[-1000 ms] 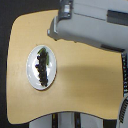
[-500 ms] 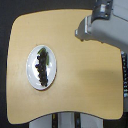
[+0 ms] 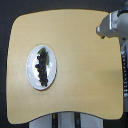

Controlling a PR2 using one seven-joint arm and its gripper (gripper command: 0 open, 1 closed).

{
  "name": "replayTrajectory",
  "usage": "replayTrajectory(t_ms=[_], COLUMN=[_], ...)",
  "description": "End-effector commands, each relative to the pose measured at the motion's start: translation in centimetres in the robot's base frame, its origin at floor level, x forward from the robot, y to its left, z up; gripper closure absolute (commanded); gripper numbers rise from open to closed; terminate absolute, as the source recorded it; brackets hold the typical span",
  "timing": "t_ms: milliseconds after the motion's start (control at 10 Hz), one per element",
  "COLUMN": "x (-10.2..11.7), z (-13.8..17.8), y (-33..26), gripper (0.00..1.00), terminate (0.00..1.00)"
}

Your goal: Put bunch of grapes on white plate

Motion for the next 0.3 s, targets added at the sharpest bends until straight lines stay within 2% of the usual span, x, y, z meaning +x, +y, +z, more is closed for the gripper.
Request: replayTrajectory(t_ms=[0, 100, 200], x=[2.46, 2.49, 2.07], z=[0.29, 0.15, -0.2], y=[-6.17, -6.43, -6.7], gripper=[0.0, 0.0, 0.0], terminate=[0.0, 0.0, 1.0])
